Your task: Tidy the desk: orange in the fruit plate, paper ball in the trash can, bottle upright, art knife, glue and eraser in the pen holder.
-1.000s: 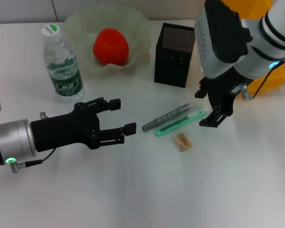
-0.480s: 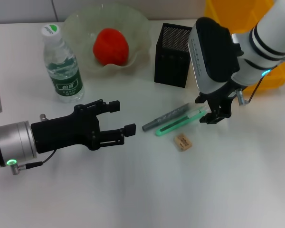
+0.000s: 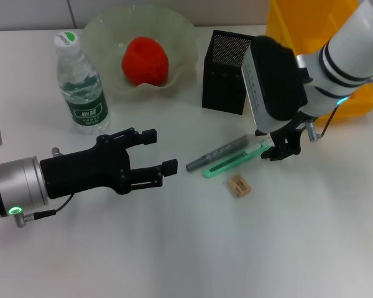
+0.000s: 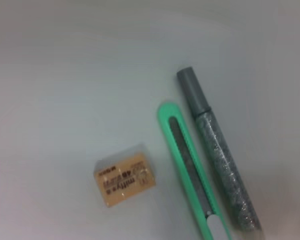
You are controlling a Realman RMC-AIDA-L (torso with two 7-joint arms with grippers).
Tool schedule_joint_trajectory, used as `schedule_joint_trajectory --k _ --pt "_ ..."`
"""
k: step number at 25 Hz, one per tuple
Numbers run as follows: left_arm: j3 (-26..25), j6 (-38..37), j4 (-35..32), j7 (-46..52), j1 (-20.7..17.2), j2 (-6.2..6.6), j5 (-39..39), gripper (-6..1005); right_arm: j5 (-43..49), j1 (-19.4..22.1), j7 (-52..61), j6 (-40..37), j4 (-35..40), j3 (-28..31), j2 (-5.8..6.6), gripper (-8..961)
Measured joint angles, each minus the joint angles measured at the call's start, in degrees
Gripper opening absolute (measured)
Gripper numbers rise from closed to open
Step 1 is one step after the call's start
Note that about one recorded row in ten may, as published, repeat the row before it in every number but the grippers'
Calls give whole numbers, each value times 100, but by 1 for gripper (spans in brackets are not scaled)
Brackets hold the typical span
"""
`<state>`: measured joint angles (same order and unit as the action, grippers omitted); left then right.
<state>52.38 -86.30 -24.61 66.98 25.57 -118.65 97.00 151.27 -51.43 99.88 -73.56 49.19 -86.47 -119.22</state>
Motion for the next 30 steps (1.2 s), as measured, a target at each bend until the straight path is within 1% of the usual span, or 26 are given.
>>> schedule_joint_trajectory --k 2,4,19,20,22,30 --pt "0 6 0 0 0 0 -3 859 6 6 -1 149 -76 -161 -2 461" --pt "-3 8 0 0 0 0 -4 859 8 6 -12 192 -91 -193 -3 450" --pt "-10 8 0 -23 8 7 -85 859 23 -62 -85 252 -223 -285 -5 383" --pt "-13 7 0 -24 8 9 -86 859 33 -74 -85 248 -241 -295 -5 380" --pt "-18 7 0 -22 9 9 -96 859 40 -102 -84 175 -260 -324 -5 336" --pt "-18 8 0 -24 9 17 -169 859 60 -173 -41 -100 -229 -327 -5 276"
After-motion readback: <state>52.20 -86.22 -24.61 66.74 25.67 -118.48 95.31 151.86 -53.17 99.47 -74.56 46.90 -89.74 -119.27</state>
